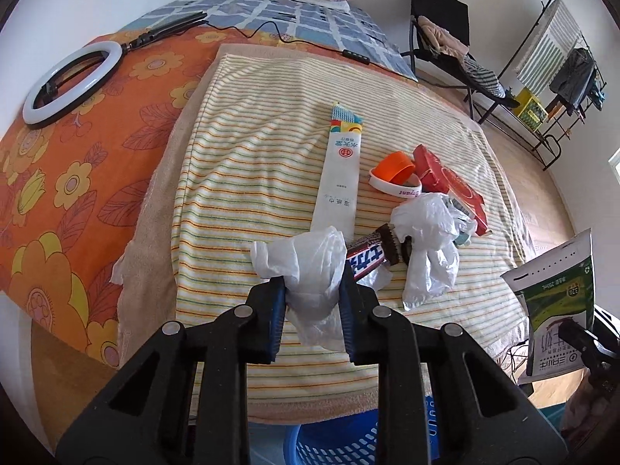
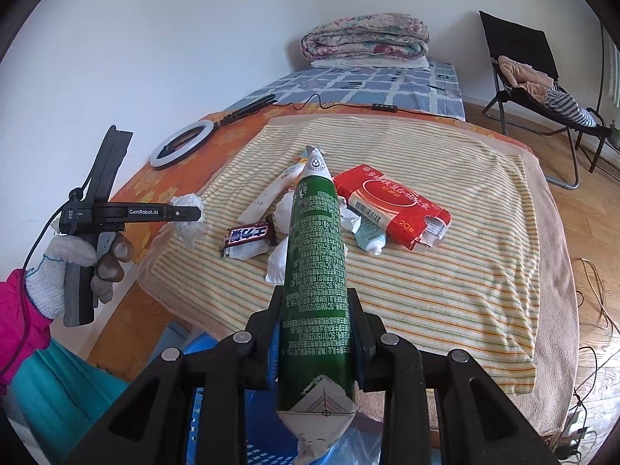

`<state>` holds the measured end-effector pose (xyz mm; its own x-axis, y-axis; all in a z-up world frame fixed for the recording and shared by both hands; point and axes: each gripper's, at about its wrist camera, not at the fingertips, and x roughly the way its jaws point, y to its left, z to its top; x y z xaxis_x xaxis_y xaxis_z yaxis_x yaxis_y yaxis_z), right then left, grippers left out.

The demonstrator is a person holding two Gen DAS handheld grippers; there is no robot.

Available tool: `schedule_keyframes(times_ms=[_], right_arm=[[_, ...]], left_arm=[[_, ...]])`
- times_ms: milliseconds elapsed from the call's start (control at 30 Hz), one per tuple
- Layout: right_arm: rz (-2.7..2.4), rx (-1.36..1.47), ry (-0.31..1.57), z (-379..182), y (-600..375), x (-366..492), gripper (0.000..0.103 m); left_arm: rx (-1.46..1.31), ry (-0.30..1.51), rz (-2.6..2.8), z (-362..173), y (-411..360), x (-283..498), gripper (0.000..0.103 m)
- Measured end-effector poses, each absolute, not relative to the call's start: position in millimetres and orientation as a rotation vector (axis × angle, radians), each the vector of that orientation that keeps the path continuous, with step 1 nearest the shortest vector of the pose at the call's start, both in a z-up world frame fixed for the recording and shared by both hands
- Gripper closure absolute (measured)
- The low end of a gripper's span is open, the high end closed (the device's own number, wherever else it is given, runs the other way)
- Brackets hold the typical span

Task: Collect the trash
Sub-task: 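Carry the carton and tissue over the blue basket and release both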

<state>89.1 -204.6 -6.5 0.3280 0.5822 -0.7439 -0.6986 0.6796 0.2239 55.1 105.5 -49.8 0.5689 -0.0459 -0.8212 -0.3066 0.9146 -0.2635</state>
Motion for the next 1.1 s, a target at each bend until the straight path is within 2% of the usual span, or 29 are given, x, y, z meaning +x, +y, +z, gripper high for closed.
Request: schedule_keyframes(times_ms=[200,400,1100], right_arm=[[0.893,-0.149,0.917,-6,-210,49,0.075],[0.927,-0.164,0.963,-20,-212,19,0.075],[0.949,-0.237,1.161,-95,-201,-15,0.075]], left_arm=[[-0.383,0.911,0.070,-21,67,21,0.079],[-0.339,0.921,0.020,-23,33,-13,0.079],[-0.211,1.150,-0.051,-110,-30,-48,0.079]])
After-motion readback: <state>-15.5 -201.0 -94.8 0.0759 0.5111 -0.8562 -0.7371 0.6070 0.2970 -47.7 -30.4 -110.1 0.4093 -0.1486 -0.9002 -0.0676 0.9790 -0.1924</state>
